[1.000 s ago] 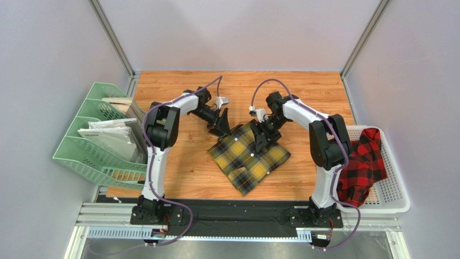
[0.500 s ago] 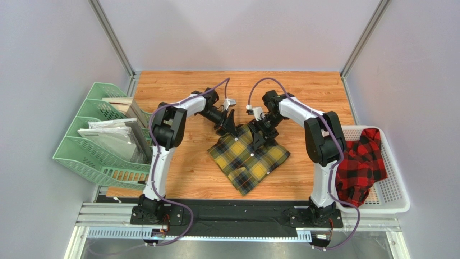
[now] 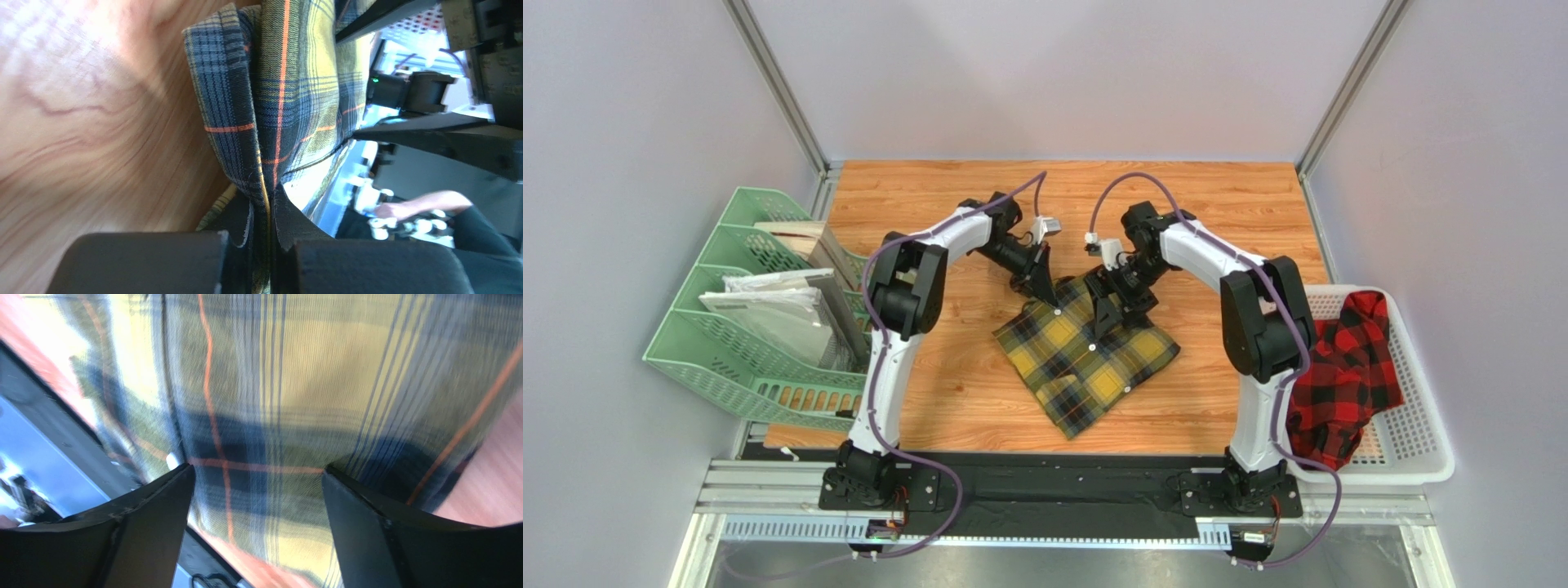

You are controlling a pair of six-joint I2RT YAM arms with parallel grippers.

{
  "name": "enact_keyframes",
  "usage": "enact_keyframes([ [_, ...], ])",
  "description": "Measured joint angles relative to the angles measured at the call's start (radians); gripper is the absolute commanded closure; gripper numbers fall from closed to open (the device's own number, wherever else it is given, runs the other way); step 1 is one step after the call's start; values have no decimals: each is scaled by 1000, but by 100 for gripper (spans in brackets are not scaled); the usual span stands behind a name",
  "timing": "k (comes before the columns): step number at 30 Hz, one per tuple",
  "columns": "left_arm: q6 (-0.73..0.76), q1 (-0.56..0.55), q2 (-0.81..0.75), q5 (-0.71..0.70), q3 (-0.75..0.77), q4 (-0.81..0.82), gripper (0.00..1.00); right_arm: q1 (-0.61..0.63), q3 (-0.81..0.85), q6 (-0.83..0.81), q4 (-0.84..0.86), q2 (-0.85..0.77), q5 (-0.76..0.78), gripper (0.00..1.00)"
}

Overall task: Fold and stack the long sleeve shirts
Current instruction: Fold the shirt

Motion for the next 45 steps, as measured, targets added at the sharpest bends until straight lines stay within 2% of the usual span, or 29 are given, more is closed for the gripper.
enact_keyframes([
  [4,97,7,0,-120,164,-148,100,-53,-30,42,14,-80,-43,14],
  [8,236,13,-1,-304,461,-322,100,-146,-87,67,22,-190,-71,13],
  [11,340,13,-19,-449,644,-373,100,-206,-117,77,22,-246,-87,13],
  [13,424,8,-62,-551,687,-381,100,-238,-130,84,23,-266,-102,13],
  [15,503,-3,-127,-655,671,-387,100,-259,-137,89,23,-268,-113,13],
  [19,667,-71,-301,-845,496,-322,100,-295,-161,93,25,-268,-131,13],
  [24,797,-206,-391,-978,369,-257,100,-314,-196,95,26,-273,-141,13],
  [28,795,-293,-393,-999,277,-202,100,-323,-216,95,20,-292,-144,13],
  [34,687,-394,-460,-959,-42,-174,100,-357,-226,82,11,-334,-152,13],
  [35,668,-414,-476,-947,-95,-169,95,-361,-233,78,9,-343,-153,13],
  [36,640,-439,-491,-931,-155,-170,76,-370,-243,73,6,-351,-156,13],
  [38,607,-467,-505,-904,-222,-160,60,-378,-261,66,1,-360,-159,13],
  [39,576,-483,-511,-885,-253,-155,41,-381,-267,63,-2,-362,-161,13],
  [40,547,-496,-512,-868,-273,-154,38,-383,-274,62,-4,-362,-164,13],
  [41,534,-505,-512,-856,-280,-154,16,-386,-279,61,-5,-361,-165,13],
  [42,507,-512,-512,-846,-280,-153,13,-386,-280,59,-11,-361,-167,13],
  [45,472,-524,-524,-811,-244,-159,12,-388,-280,53,-13,-361,-183,13],
])
